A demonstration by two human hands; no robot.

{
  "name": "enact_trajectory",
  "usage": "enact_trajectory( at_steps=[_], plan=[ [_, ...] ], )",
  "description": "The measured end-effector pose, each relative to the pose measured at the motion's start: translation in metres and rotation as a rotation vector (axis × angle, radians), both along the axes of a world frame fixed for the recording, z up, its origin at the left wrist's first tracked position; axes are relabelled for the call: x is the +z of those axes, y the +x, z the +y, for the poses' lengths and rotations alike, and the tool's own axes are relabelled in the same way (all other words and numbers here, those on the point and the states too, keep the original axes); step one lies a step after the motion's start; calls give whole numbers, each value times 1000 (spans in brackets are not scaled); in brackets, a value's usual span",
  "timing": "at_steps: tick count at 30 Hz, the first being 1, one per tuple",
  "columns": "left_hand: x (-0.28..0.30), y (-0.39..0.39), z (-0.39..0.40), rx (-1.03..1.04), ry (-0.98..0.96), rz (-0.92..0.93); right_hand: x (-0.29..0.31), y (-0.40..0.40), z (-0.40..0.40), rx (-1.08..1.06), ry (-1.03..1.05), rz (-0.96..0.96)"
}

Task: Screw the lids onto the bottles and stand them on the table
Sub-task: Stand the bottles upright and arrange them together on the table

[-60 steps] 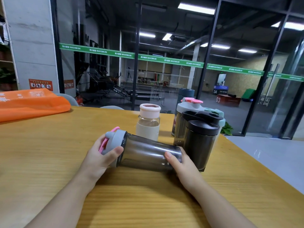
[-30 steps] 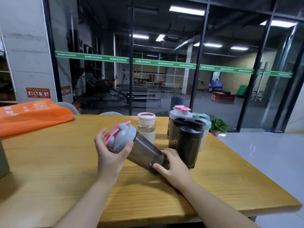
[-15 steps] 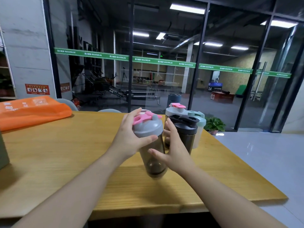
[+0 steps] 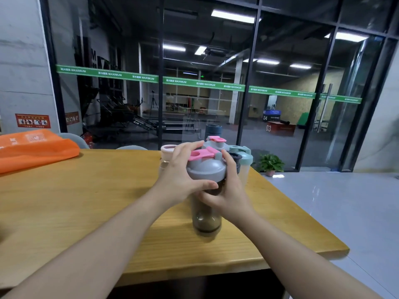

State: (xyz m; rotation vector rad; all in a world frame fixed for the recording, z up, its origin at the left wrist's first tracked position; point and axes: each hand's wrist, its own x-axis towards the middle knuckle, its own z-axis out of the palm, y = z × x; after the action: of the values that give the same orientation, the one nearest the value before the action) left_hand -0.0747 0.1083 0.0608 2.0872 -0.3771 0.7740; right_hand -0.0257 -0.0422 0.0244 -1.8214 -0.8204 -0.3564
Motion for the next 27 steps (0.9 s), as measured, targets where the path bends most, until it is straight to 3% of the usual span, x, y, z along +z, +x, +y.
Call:
enact_trajectory(
  at_steps=[7,19,27],
  plan=[
    [24,10,-22,-129,47,138,6,4,-35,-73,70,-14],
    [18,58,-46,62,93,103,-12,29,-90,-231,100,-8],
    [8,77,-55,85,354,210,-14,52,-105,-303,111,-28]
  ],
)
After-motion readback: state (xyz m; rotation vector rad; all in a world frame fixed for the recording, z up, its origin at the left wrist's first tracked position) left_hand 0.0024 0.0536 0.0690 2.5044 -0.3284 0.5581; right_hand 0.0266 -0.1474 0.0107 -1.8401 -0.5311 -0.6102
